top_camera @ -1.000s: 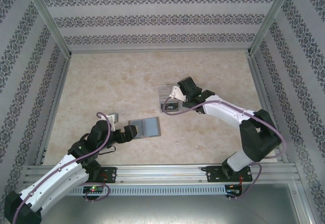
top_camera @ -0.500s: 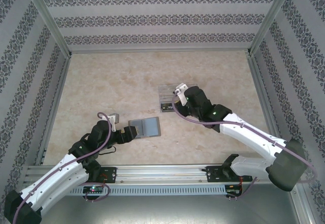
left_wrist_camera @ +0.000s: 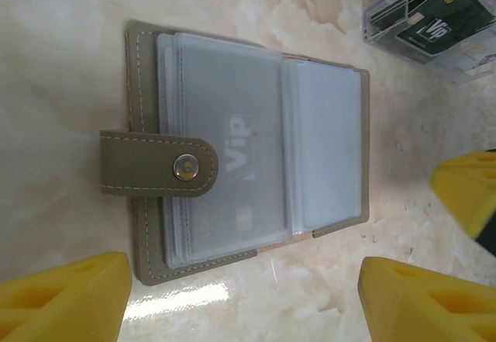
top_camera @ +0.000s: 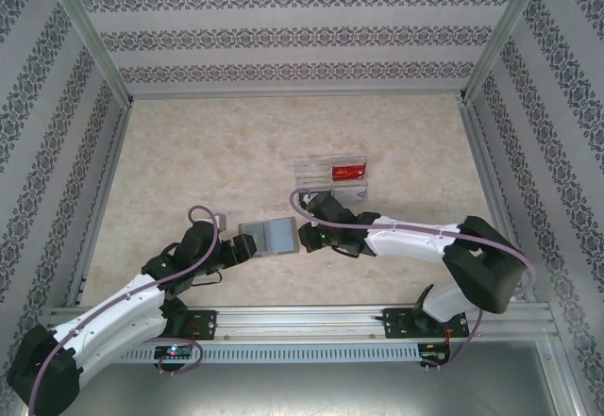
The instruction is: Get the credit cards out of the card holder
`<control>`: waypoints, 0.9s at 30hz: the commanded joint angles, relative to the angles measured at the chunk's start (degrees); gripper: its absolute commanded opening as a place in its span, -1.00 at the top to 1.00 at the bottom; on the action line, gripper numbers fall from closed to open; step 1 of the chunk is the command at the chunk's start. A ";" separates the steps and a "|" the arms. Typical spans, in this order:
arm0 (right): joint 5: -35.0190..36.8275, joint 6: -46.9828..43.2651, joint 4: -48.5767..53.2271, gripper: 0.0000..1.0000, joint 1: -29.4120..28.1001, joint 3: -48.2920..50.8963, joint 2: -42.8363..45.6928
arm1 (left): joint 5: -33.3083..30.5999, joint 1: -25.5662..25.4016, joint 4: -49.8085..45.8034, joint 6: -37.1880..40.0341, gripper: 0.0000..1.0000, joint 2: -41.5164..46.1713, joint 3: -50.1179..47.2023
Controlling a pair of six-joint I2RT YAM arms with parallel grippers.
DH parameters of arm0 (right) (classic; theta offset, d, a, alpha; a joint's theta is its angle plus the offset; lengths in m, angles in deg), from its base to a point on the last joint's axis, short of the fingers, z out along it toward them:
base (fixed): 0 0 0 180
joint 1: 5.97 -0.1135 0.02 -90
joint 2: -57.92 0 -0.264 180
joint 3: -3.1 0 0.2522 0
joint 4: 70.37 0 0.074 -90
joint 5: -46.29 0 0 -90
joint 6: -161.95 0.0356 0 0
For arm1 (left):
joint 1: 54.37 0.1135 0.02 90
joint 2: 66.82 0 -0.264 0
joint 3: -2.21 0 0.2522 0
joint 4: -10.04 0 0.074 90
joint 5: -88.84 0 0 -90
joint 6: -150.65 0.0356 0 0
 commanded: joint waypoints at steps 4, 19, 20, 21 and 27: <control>-3.03 4.00 -6.08 0.81 -0.67 -2.57 -6.62 | 0.78 -0.40 4.73 -0.74 -0.55 -4.77 2.97; -4.23 4.79 -7.57 0.81 -1.14 -3.29 -10.58 | 1.04 -0.85 7.23 0.79 -0.54 -12.29 5.41; -4.22 4.83 -7.61 0.81 -1.22 -3.35 -10.72 | 1.11 -0.85 7.28 0.87 -0.54 -12.58 5.35; -4.31 4.78 -7.62 0.81 -1.23 -3.45 -10.68 | 1.32 -0.85 7.58 0.87 -0.54 -12.93 5.35; -4.35 5.27 -7.31 0.81 -1.45 -3.55 -10.62 | 0.85 -0.96 7.07 1.31 -0.54 -14.97 6.07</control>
